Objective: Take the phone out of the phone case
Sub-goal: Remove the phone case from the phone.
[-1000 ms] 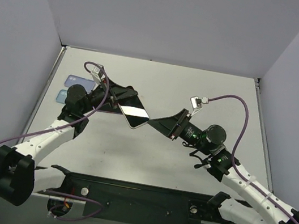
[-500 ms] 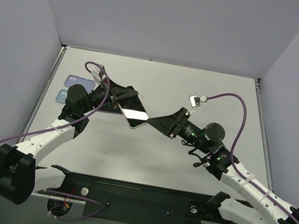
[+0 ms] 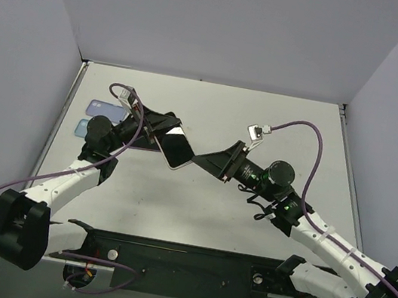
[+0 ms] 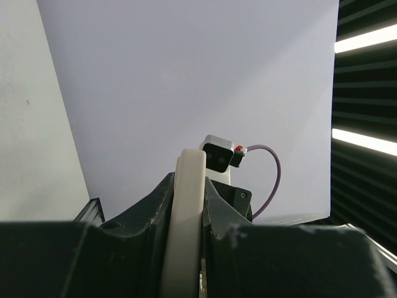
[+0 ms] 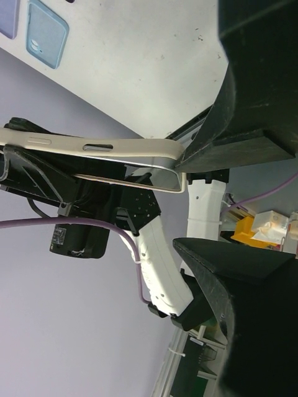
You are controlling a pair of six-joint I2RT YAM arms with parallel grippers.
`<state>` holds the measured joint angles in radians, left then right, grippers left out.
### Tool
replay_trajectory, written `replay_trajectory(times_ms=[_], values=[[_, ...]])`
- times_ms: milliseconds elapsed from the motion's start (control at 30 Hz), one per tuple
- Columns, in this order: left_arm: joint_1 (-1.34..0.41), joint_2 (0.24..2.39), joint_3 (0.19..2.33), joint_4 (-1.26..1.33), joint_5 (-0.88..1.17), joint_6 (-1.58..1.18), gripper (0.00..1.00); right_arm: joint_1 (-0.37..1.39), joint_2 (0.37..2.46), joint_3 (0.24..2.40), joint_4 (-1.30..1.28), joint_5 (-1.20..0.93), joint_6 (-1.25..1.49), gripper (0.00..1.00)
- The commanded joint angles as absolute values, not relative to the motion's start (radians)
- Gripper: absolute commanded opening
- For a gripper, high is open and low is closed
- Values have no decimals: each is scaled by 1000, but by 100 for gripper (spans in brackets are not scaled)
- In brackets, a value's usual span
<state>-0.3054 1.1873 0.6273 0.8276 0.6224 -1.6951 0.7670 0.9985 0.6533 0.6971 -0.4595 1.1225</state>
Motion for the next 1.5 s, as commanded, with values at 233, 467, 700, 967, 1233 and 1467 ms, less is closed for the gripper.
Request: replay_trajectory(times_ms=[233, 467, 700, 967, 1233, 1467], values=[[-318, 1155, 660, 1025, 624, -1824, 0, 773, 1123, 670, 736, -414, 1132, 43], [-330, 1144, 660, 1000, 620, -1804, 0, 782, 1192, 706, 784, -416, 1167, 42], [-345, 1135, 667, 982, 617, -1786, 0, 790, 1253, 724, 789, -396, 1195, 37], [-405, 1092, 702, 781, 594, -1623, 0, 802, 1354, 735, 985, -446, 1325, 33], [-449, 1051, 810, 451, 583, -1306, 0, 805, 1417, 730, 1218, -505, 1450, 8], [-440, 1040, 850, 272, 600, -1128, 65, 790, 1338, 703, 1198, -486, 1436, 0]])
